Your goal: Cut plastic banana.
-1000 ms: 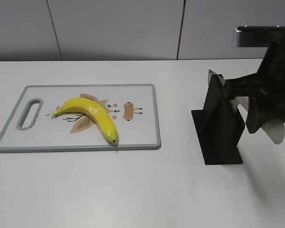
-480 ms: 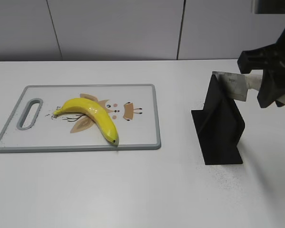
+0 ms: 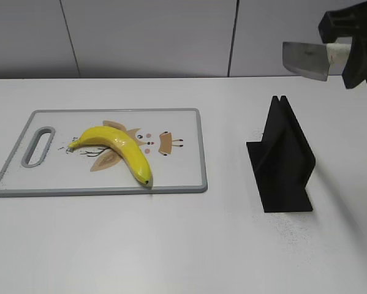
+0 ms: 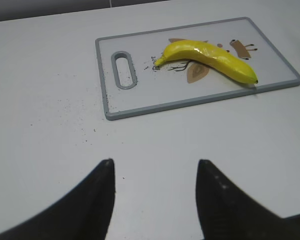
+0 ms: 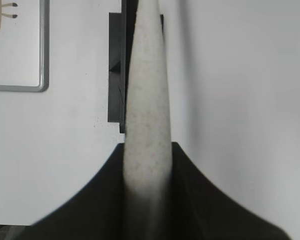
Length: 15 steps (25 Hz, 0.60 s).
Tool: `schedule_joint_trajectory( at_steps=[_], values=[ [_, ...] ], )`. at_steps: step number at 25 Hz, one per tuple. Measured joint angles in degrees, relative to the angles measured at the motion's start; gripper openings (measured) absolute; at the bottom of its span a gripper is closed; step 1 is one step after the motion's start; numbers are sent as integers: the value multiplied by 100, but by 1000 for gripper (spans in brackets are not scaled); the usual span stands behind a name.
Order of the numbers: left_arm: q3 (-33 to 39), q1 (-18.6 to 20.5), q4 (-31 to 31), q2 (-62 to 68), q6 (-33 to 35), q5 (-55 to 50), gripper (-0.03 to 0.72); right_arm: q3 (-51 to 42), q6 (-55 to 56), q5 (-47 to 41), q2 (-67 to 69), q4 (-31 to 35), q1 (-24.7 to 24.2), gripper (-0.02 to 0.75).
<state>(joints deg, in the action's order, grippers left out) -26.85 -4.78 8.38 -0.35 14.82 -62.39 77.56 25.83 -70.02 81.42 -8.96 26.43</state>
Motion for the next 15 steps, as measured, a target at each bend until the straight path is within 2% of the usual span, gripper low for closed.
schedule_joint_trajectory(
  at_steps=[4, 15],
  values=[
    [0, 0, 0, 0, 0, 0, 508, 315, -698, 30, 0, -43, 0, 164],
    [-230, 0, 0, 166, 0, 341, 508, 670, -4346, 532, 419, 133, -19, 164]
  ],
)
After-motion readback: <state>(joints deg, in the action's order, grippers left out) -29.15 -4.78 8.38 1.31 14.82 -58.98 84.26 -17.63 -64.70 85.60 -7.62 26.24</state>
